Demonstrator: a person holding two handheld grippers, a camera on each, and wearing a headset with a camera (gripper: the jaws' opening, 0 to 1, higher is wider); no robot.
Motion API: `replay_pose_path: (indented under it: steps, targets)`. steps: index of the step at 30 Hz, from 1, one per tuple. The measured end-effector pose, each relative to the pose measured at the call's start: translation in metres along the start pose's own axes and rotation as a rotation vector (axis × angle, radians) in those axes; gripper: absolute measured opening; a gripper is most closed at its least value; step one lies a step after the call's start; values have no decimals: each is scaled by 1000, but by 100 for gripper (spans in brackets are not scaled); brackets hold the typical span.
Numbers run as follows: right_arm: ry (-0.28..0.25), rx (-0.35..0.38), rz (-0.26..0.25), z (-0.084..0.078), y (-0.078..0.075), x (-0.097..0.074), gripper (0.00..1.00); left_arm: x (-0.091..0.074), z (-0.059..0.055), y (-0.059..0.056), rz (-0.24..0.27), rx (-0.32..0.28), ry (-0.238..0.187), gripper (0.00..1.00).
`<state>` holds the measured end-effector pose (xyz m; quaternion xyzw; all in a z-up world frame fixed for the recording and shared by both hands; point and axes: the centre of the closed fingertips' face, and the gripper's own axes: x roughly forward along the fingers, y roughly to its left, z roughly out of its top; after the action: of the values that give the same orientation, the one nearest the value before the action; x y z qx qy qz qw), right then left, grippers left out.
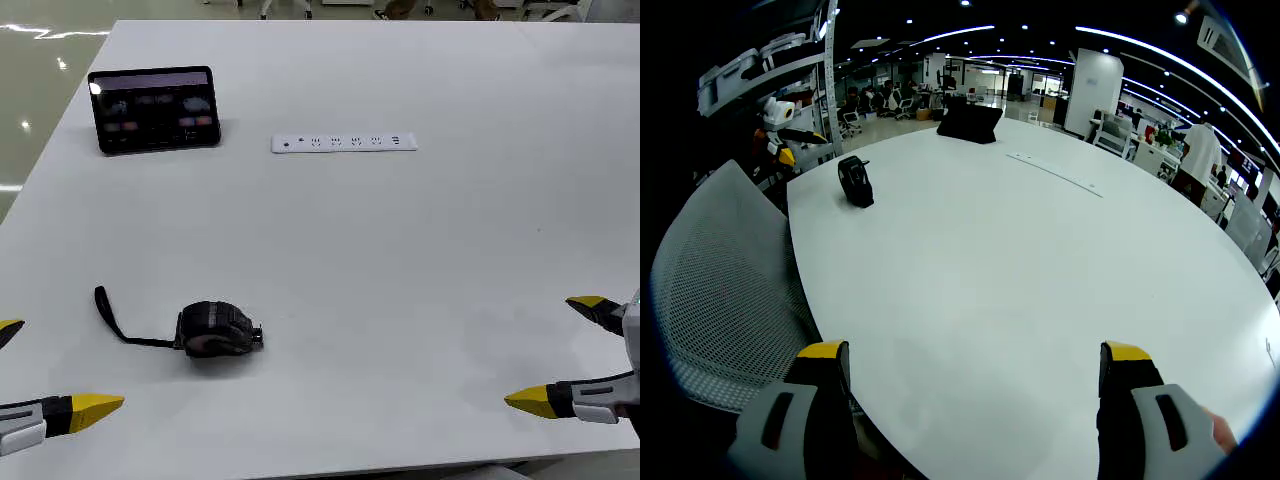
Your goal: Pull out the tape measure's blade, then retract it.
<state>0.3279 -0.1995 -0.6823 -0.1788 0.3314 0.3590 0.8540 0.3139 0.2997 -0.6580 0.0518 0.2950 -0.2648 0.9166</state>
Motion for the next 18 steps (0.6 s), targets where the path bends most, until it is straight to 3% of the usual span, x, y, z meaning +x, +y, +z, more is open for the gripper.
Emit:
replay_pose_path:
  steps: [18]
  targets:
    - [-8,2,-13,0,-1,-2,100,3,2,-7,-21,24,2,100]
